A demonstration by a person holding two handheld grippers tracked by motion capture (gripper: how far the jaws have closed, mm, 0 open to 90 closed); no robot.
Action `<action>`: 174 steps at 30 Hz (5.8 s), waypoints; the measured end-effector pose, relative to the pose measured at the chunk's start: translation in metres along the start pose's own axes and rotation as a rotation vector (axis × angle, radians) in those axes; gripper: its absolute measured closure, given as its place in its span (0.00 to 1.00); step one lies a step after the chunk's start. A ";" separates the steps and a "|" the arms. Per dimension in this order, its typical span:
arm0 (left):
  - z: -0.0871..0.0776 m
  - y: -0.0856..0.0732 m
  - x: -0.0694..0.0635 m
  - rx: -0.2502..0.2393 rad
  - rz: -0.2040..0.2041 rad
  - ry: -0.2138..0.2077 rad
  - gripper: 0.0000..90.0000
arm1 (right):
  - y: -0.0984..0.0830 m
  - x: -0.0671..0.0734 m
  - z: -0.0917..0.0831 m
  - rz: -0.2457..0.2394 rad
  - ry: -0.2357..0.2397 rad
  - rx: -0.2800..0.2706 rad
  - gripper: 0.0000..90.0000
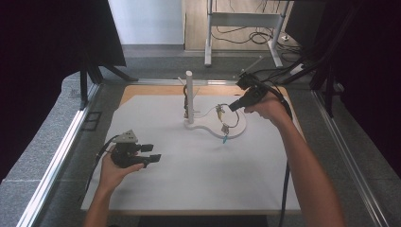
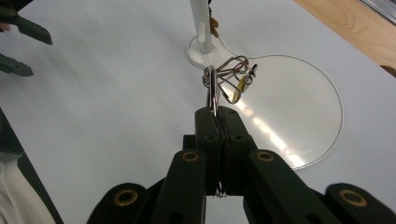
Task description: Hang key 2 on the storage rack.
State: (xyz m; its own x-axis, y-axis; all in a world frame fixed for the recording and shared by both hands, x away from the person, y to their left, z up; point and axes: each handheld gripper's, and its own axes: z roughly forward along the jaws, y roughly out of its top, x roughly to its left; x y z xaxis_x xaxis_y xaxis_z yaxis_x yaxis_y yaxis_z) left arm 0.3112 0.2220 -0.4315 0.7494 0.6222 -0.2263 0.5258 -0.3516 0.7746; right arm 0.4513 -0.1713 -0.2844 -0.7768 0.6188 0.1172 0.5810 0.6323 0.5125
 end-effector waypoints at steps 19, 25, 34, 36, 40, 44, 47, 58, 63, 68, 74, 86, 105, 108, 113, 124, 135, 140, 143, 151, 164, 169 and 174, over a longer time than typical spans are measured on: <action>-0.001 0.001 0.000 -0.006 -0.002 -0.008 0.47 | 0.023 -0.010 0.002 0.027 0.013 -0.021 0.97; -0.001 0.001 0.001 -0.002 0.002 -0.010 0.47 | 0.029 -0.014 0.001 0.041 0.016 -0.037 0.97; -0.002 0.001 0.001 -0.004 0.004 -0.010 0.47 | 0.037 -0.021 0.003 0.059 0.007 -0.026 0.97; -0.002 0.001 0.001 -0.004 0.004 -0.010 0.47 | 0.038 -0.022 0.003 0.060 0.006 -0.027 0.97; -0.003 0.001 0.001 -0.006 0.005 -0.010 0.47 | 0.041 -0.025 0.005 0.071 0.009 -0.039 0.97; -0.003 0.001 0.001 -0.007 0.003 -0.010 0.47 | 0.044 -0.028 0.004 0.085 0.005 -0.049 0.97; -0.003 0.001 0.001 -0.007 0.003 -0.011 0.47 | 0.045 -0.031 0.003 0.091 -0.002 -0.050 0.97; -0.005 0.001 0.002 -0.016 0.002 -0.014 0.47 | 0.056 -0.040 0.005 0.106 -0.041 -0.078 0.97; -0.005 0.001 0.002 -0.016 0.004 -0.016 0.47 | 0.064 -0.044 0.007 0.114 -0.051 -0.082 0.97; -0.004 0.001 0.002 -0.018 0.004 -0.021 0.47 | 0.069 -0.046 0.013 0.114 -0.055 -0.081 0.97; -0.006 0.001 0.003 -0.020 0.004 -0.019 0.47 | 0.074 -0.048 0.016 0.115 -0.055 -0.081 0.97; -0.007 0.001 0.003 -0.020 0.006 -0.024 0.47 | 0.081 -0.049 0.024 0.121 -0.062 -0.081 0.97; -0.011 0.001 0.003 -0.034 0.005 -0.025 0.47 | 0.095 -0.047 0.049 0.107 -0.075 -0.059 0.97; -0.011 0.001 0.003 -0.033 0.005 -0.024 0.47 | 0.096 -0.046 0.053 0.106 -0.075 -0.055 0.97; -0.012 0.001 0.003 -0.036 0.004 -0.024 0.47 | 0.099 -0.042 0.060 0.096 -0.069 -0.057 0.97; -0.013 0.000 0.003 -0.036 0.007 -0.024 0.47 | 0.101 -0.037 0.070 0.085 -0.067 -0.041 0.97; -0.013 0.000 0.003 -0.038 0.011 -0.025 0.47 | 0.103 -0.026 0.079 0.062 -0.046 -0.030 0.97; -0.014 0.000 0.002 -0.040 0.009 -0.025 0.47 | 0.100 -0.020 0.084 0.051 -0.036 -0.027 0.97; -0.014 0.000 0.002 -0.038 0.009 -0.023 0.47 | 0.096 -0.018 0.089 0.050 -0.028 -0.015 0.97; -0.014 0.000 0.002 -0.038 0.010 -0.021 0.46 | 0.087 -0.013 0.098 0.035 0.019 -0.009 0.97; -0.012 0.000 0.001 -0.029 0.013 -0.016 0.46 | 0.077 -0.007 0.096 0.004 0.070 -0.011 0.87; -0.012 0.000 0.000 -0.025 0.013 -0.016 0.46 | 0.065 -0.009 0.084 0.008 0.066 -0.024 0.84; -0.012 -0.001 0.001 -0.024 0.016 -0.011 0.46 | 0.049 -0.011 0.073 0.009 0.058 -0.040 0.80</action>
State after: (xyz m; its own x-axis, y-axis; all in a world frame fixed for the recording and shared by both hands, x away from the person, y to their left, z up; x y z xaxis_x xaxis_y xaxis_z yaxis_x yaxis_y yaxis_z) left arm 0.3065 0.2310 -0.4249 0.7618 0.6092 -0.2203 0.5044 -0.3445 0.7918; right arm 0.5061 -0.1136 -0.3226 -0.7852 0.5954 0.1701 0.5786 0.6074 0.5444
